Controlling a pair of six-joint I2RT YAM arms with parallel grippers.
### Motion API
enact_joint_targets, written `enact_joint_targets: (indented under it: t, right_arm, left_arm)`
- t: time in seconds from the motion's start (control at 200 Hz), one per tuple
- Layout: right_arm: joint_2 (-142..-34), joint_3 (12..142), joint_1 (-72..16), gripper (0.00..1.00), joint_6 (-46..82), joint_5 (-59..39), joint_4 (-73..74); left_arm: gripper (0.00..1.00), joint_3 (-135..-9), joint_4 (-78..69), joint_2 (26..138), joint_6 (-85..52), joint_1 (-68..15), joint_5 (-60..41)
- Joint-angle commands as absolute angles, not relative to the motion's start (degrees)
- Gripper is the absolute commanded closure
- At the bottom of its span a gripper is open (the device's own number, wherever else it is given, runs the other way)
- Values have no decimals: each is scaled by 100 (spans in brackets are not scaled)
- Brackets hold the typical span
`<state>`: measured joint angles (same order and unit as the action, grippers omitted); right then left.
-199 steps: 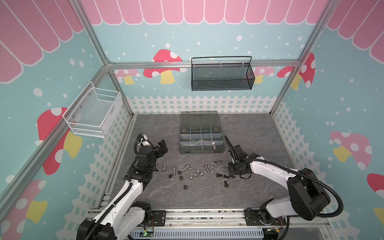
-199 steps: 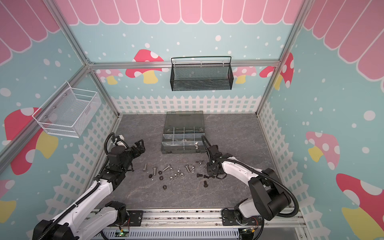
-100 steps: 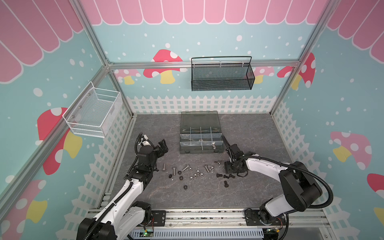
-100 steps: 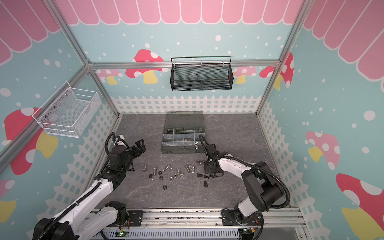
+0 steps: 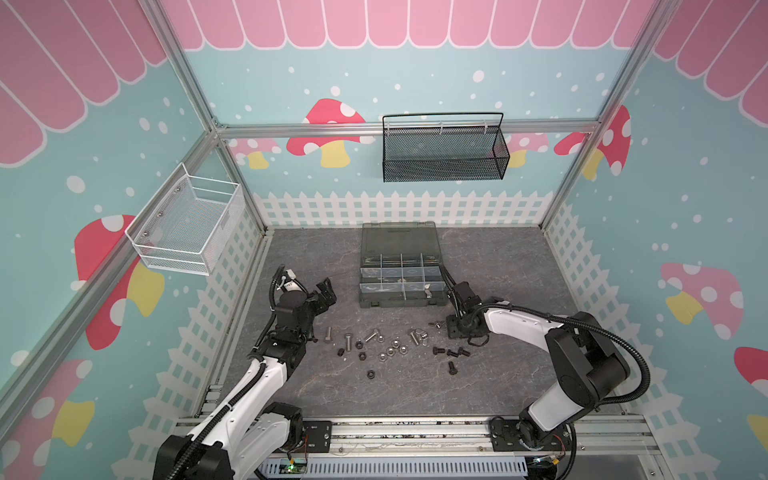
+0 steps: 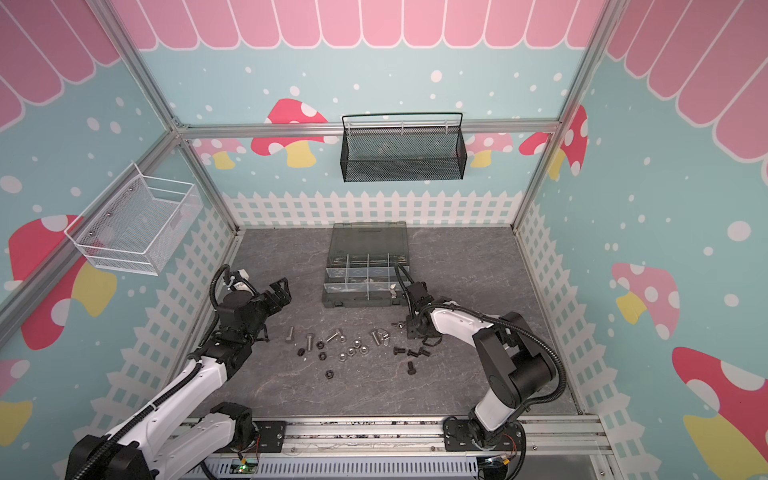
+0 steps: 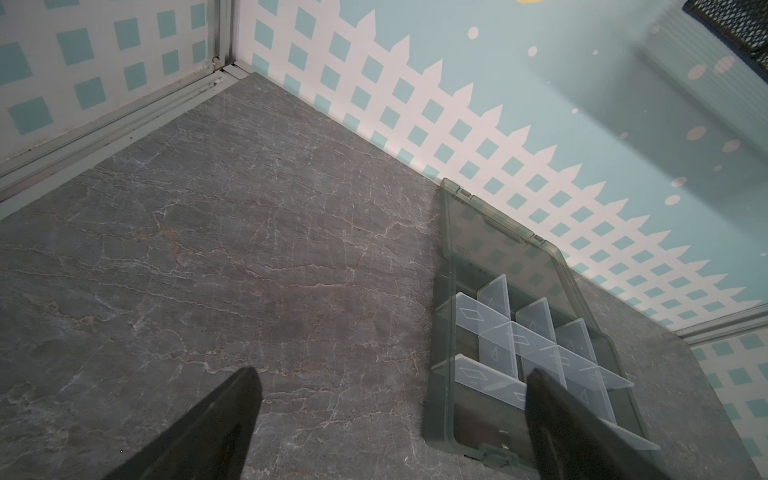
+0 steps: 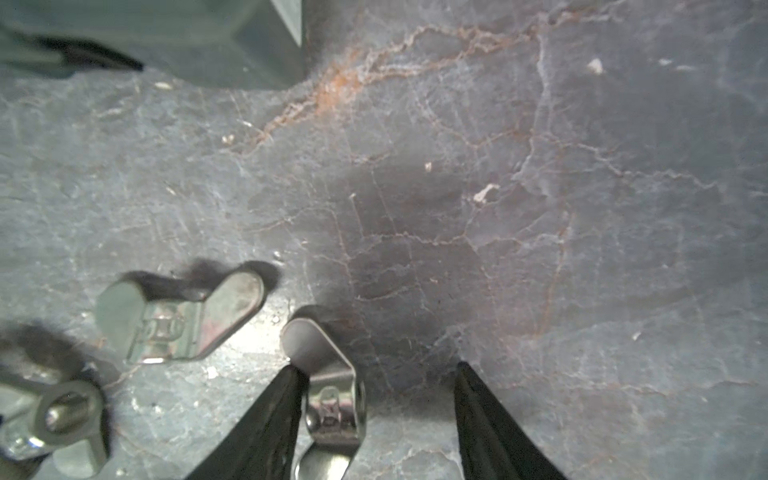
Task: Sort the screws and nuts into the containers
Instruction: 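Lower the right gripper and grasp another silver wing nut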
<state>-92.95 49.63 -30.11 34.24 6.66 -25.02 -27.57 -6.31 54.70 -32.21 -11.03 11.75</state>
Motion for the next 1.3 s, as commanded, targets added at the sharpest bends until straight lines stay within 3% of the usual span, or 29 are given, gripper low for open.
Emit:
enact_joint_targets:
  t: [0.0,0.475,0.956,1.296]
  right_arm:
    - [-9467,5027,-3036,44,3452,639,-2532]
    - [-9242,4755,-3052,57,3690,278,-2606]
    - [-9151,4764,-3094,77,3715,189,-2659]
    - [-9082,4959,-3115,99,3539,221,-2573]
  left_arm:
    - [0,-2904,-686,5489,-3314,-1134,1143]
    - [0,-2848,-664,5402,-3296,-1134,1227]
    - [0,-2847,-667,5412,-3305,-1134,1248]
    - [0,-2845,-637,5401,-3293,-1129,1245]
